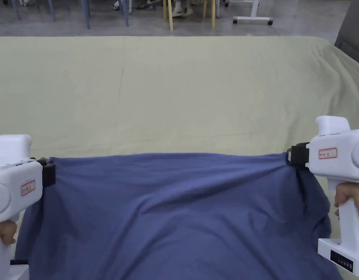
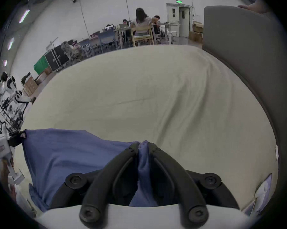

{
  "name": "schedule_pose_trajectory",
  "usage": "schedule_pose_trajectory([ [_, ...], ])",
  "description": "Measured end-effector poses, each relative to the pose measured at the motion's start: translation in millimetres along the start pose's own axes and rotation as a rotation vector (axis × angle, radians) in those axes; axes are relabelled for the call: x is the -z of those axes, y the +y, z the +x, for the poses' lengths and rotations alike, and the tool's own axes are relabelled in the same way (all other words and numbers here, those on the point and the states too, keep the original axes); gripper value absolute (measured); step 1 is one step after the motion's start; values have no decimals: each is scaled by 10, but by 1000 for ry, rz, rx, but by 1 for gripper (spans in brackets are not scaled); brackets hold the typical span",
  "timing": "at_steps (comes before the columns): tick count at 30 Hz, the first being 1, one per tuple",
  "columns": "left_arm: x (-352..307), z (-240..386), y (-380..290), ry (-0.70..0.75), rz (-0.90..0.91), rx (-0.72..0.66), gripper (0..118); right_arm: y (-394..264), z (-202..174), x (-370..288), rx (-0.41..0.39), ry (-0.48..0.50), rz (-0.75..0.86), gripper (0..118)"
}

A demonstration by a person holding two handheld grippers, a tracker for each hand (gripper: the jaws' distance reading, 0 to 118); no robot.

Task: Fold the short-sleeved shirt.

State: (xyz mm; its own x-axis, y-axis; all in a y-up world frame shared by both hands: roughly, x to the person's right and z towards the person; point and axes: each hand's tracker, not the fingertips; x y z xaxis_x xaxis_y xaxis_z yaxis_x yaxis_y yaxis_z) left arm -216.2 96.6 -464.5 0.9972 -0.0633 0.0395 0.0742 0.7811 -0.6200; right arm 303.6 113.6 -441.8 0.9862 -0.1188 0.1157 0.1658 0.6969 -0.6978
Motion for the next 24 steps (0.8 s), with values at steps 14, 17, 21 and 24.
schedule_pose_trajectory([
  [14,-1840,-147,-796,27,98,-56,5,-1140,182,-1719,2,7,80,14],
  [17,-2054,-158,-1118,15,90,-77,5,-1530,222,-1891,12,7,67,14],
  [21,-2207,-131,-1544,9,37,-105,5,-2059,306,-2007,36,-11,6,14],
  [24,-2184,-96,-1826,23,-29,-119,5,-2410,370,-1943,67,-28,-62,14],
])
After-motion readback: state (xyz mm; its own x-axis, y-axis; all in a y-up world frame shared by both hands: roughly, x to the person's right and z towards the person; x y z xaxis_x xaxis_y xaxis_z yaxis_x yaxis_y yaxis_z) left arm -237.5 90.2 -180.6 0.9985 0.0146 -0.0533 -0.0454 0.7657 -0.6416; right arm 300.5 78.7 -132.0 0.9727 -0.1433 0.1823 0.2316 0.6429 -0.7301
